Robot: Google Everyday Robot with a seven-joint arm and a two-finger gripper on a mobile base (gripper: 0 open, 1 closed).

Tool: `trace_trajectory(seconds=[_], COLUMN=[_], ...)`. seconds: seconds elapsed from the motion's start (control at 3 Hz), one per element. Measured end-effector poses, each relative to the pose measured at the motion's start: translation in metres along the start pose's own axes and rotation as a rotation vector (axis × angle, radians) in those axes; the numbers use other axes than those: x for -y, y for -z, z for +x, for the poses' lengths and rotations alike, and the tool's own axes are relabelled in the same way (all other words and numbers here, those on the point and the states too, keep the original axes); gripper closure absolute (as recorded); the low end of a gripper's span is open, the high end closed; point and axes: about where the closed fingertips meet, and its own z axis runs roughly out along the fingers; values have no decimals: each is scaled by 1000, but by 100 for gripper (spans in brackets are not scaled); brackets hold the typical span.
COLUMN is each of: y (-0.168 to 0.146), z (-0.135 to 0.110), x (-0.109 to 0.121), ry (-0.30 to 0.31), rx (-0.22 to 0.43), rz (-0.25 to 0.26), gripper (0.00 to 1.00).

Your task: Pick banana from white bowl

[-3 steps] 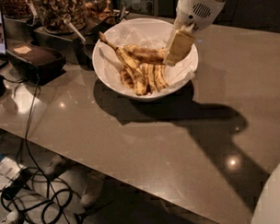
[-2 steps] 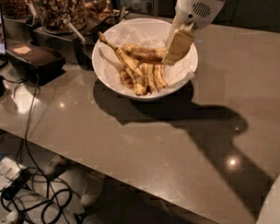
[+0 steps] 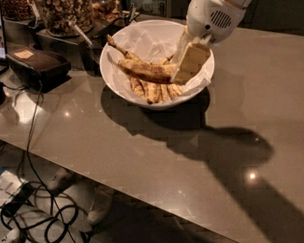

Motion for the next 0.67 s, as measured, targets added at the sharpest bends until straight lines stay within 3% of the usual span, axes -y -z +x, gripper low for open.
trace_trajectory(seconds=[0.67], y=[-1], z=[-12], x=[-6], ry=[-16], rx=[-4], rz=[-1], gripper=[100])
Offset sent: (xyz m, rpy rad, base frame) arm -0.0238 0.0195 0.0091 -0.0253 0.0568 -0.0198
